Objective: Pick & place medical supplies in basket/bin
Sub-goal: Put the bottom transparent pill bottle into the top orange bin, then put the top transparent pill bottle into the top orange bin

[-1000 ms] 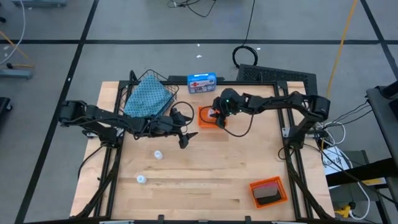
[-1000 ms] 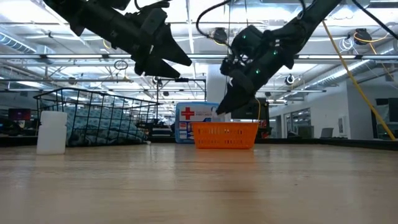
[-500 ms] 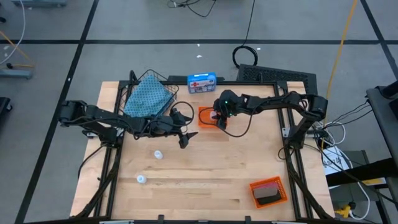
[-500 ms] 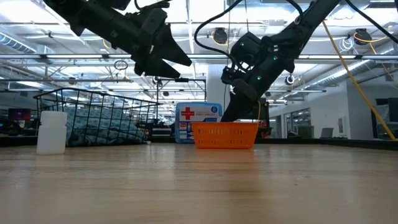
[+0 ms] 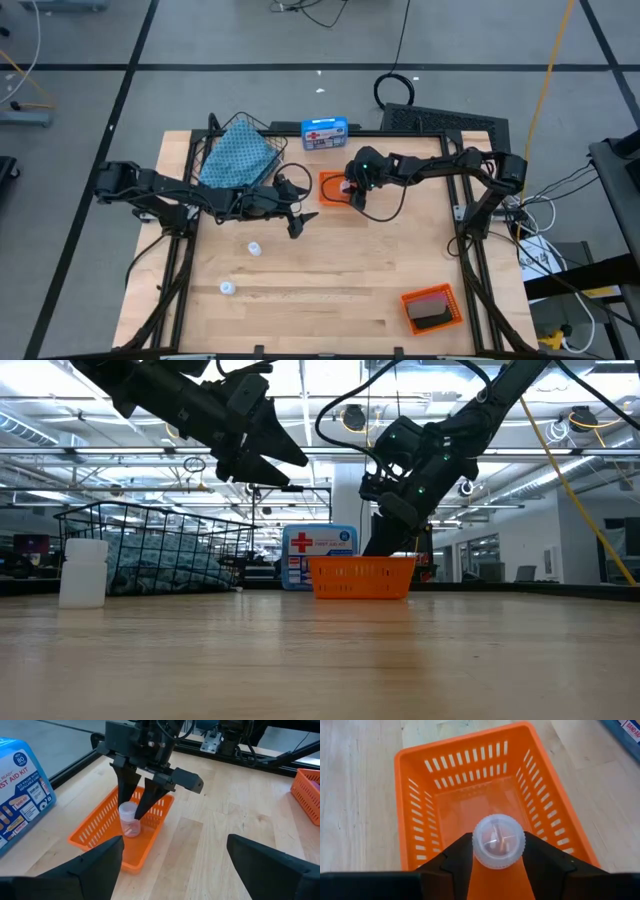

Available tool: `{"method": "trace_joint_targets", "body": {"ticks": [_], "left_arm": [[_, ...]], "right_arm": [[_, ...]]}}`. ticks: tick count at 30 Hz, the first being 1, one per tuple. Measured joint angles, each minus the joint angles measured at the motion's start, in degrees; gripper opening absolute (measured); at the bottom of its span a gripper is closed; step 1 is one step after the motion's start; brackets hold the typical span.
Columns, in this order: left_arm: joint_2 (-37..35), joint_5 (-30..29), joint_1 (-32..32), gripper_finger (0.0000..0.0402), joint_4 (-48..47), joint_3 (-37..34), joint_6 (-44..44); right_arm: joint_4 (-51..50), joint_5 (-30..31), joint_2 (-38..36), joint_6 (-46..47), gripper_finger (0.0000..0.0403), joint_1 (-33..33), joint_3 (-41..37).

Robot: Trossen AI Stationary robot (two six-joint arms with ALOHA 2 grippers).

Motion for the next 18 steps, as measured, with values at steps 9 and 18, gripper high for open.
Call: {"method": "trace_joint_targets", "body": {"ticks": [9, 18], "left_arm": [[0.00, 0.04, 0.00, 0.0371, -0.41, 0.00, -1.29], [-1.88, 0.09, 0.00, 0.0371, -4.07, 0.00, -1.37]], "right_arm": [[0.71, 0.07, 0.00, 0.20, 0.0191, 0.09, -0.04], [-0.29, 0.08, -3.35, -0.28, 0.0222, 0.11, -0.12]]}}
